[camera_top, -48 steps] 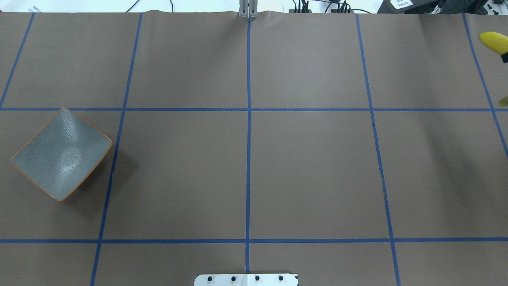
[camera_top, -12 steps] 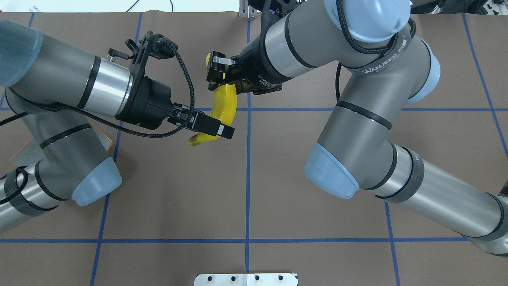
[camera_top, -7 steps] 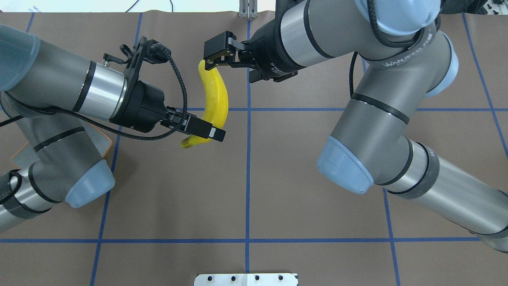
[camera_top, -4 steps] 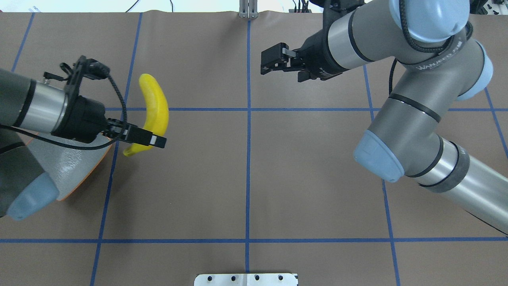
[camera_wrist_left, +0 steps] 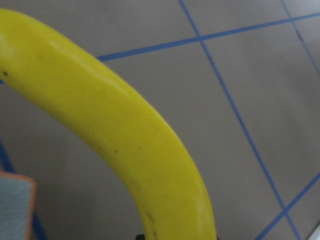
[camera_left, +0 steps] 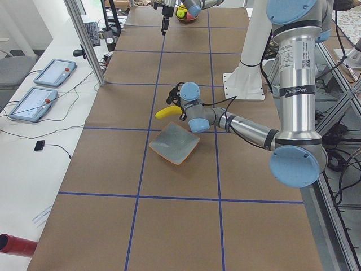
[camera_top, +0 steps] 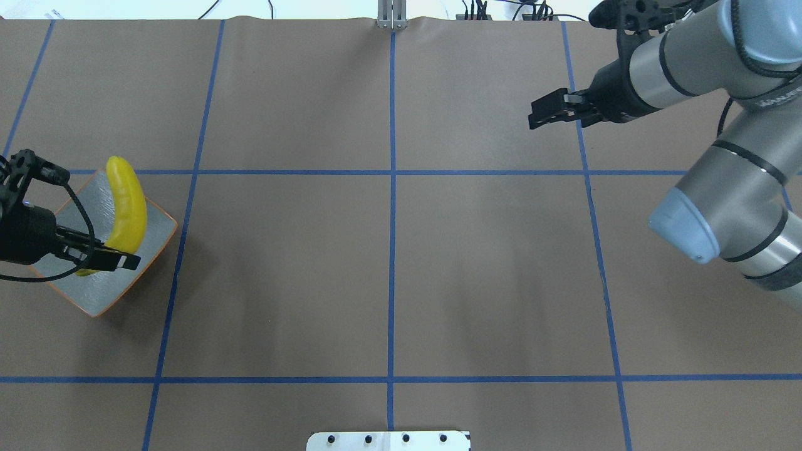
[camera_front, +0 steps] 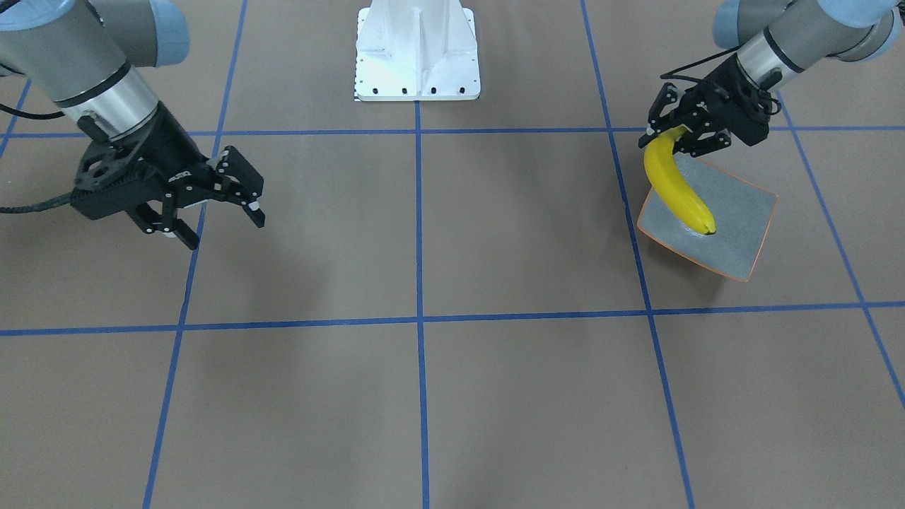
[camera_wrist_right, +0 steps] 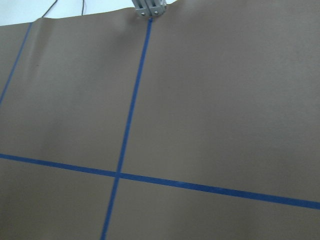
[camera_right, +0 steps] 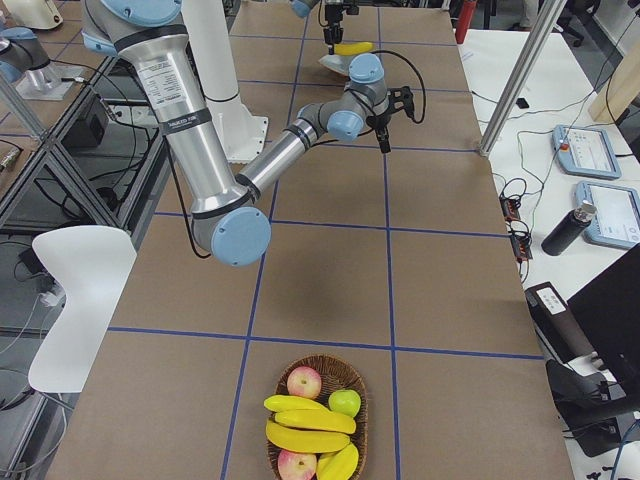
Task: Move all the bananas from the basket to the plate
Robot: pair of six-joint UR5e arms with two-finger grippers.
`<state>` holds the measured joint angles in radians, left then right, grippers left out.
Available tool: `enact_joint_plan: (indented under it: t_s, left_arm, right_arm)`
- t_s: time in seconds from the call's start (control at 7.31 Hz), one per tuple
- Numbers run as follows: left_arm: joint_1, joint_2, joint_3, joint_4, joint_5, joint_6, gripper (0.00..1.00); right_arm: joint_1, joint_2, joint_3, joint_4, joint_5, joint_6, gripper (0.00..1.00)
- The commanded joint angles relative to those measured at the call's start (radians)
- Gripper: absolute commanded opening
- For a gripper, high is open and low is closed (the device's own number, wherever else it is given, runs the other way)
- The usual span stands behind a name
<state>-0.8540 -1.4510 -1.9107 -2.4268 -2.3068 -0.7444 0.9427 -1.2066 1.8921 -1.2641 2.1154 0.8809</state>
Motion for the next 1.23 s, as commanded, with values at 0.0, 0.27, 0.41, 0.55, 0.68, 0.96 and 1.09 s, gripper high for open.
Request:
enact_joint_plan:
  t_s: [0.0,0.27,0.41,0.55,0.68,0.96,1.09]
  left_arm:
    - [-0.003,0.027,0.088,-0.002,0.000,0.095,0.00]
    - [-0.003,0.052,0.131,-0.003,0.000,0.205,0.06]
    - [-0.008,0.049,0.162,-0.003,0.000,0.241,0.15]
    - [-0.032,0.041,0.191,-0.003,0.000,0.278,0.28]
    - [-0.064,0.040,0.214,-0.002,-0.006,0.340,0.33]
    - [-0.100,0.038,0.228,0.009,-0.013,0.378,0.40]
    - [-0.106,0.029,0.231,0.011,-0.005,0.378,0.64]
  right_arm:
    - [0.106,-0.112,-0.002,0.002,0.083,-0.205,1.00]
    - [0.194,-0.157,-0.033,0.002,0.157,-0.353,1.00]
    - [0.221,-0.160,-0.056,0.002,0.182,-0.400,1.00]
    - [0.244,-0.175,-0.074,0.006,0.184,-0.449,1.00]
    - [0.272,-0.185,-0.090,0.006,0.204,-0.492,1.00]
    - [0.289,-0.194,-0.096,0.006,0.221,-0.514,1.00]
    - [0.289,-0.200,-0.097,0.008,0.221,-0.519,1.00]
